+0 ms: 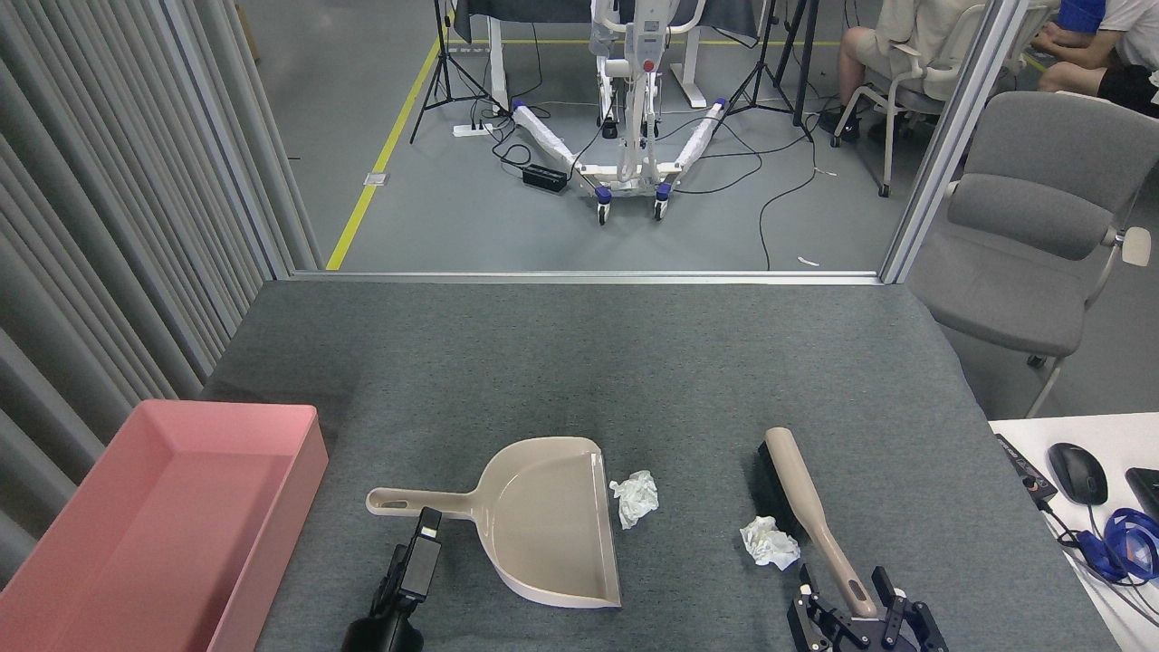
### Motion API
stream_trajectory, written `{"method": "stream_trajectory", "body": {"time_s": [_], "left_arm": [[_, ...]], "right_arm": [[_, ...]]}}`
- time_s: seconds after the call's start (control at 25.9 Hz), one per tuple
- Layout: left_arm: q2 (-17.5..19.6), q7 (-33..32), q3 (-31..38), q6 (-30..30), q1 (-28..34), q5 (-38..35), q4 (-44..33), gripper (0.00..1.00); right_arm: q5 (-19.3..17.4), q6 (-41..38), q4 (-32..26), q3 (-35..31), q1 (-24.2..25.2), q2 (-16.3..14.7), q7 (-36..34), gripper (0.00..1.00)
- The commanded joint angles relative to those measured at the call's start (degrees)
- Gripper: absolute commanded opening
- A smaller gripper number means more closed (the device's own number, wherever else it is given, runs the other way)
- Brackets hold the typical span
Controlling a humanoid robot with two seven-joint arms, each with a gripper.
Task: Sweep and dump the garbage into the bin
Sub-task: 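Reach the left gripper to the dustpan handle and grasp it, then sweep the white paper balls into the dustpan with the right-held brush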
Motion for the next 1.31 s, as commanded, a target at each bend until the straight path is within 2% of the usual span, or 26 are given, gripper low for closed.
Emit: {"method": "stream_trajectory", "body": {"time_s": [0.0, 0.12, 0.23, 0.39, 0.62, 0.77, 0.97, 1.04, 1.24, 1.28], "left_arm": [[-1.93, 0.11, 2.07, -0.05, -1.21, 0.02, 2.38, 1.00], [-2.46, 0.11, 2.86, -0.05, -2.71, 0.02, 4.67, 1.00], [-3.16, 0.38, 2.86, -0.14, -4.11, 0.02, 5.99, 1.00], [-4.83, 2.93, 2.86, -0.14, -4.99, -0.07, 7.22, 1.00], [-5.01, 3.72, 3.30, -0.05, -7.63, 0.02, 11.17, 1.00], [-5.62, 3.72, 5.59, 0.04, -10.18, -0.07, 14.77, 1.00], [-5.80, 3.81, 5.94, 0.39, -10.88, -0.25, 15.21, 0.99], [-5.71, 3.98, 6.03, 0.39, -10.88, -0.16, 15.04, 0.95], [-5.45, 6.44, 6.03, 0.39, -10.88, -0.25, 14.86, 0.91], [-5.36, 6.71, 6.03, 0.30, -10.88, -0.42, 14.86, 0.86]], "right_arm": [[0.44, -0.19, 0.40, 0.05, -0.40, -0.11, -0.06, 0.50], [0.70, -1.42, 0.58, 0.14, -0.40, -0.20, 0.11, 0.19], [0.52, -2.66, 0.84, 0.14, -0.40, -0.46, 0.11, 0.01], [0.17, -3.80, 0.84, 0.05, 0.12, -0.64, -0.06, 0.00], [0.17, -4.68, -1.09, -0.12, 0.48, -0.72, -0.68, 0.00], [-0.09, -4.15, -5.57, -2.14, 3.38, -1.25, -0.68, 0.00], [-0.97, -4.15, -8.65, -4.78, 7.24, -3.71, -0.68, 0.00], [-2.38, -4.59, -9.97, -5.31, 9.79, -4.94, -0.68, 0.00], [-2.46, -4.24, -11.81, -4.96, 13.22, -4.15, -0.24, 0.00], [-2.38, -4.15, -11.81, -4.78, 13.48, -3.80, -0.24, 0.00]]}}
